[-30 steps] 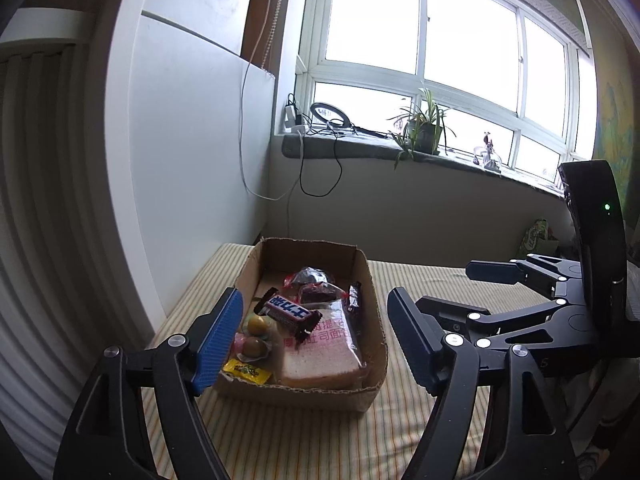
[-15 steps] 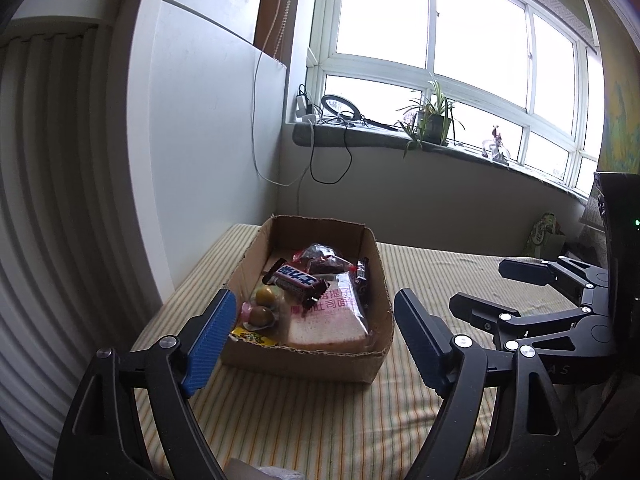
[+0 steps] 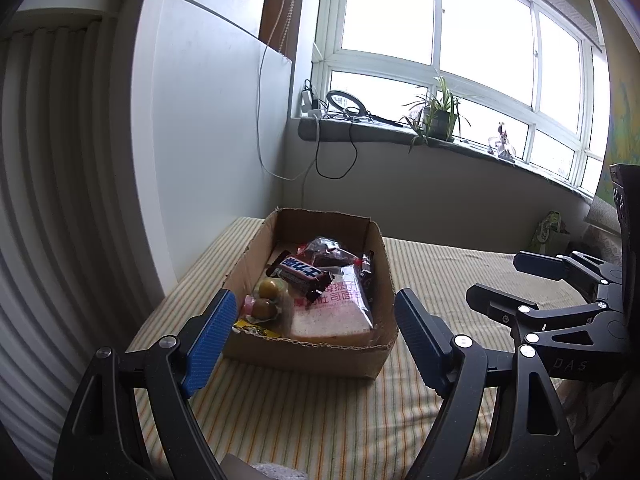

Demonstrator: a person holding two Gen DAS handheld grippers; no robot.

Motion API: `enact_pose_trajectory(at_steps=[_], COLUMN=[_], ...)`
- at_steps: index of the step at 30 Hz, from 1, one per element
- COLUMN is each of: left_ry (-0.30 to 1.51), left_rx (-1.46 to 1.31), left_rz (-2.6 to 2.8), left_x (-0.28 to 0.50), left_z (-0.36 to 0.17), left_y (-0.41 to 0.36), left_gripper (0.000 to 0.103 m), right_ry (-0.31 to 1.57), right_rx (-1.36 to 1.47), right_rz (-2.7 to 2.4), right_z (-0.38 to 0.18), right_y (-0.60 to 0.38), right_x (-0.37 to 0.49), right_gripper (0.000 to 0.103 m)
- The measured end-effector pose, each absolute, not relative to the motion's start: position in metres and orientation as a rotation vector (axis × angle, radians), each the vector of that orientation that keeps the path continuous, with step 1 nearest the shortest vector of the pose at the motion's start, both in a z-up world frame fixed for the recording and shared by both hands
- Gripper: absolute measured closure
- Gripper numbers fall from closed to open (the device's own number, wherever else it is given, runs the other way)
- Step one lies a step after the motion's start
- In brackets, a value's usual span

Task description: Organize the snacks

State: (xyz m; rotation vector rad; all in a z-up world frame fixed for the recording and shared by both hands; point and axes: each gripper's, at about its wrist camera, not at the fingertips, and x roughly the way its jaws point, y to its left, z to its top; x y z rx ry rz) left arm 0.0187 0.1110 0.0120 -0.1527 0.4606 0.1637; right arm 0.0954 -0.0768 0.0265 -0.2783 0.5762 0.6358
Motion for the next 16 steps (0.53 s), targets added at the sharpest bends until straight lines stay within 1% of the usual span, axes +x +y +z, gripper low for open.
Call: enact_pose_trajectory(at_steps=[16], left_ry=[0.450], left_rx=[-0.144], left_rz=[0.160], left_x=[0.0179], left_z=[0.0123], left_y=[0.1105], left_gripper=[0.022], right_ry=[0.589], right_rx=[-0.275], right_rz=[0.638], right_z=[0.0218], right_y=[-0.0798], right_x=[0.0989], right_gripper=[0.017])
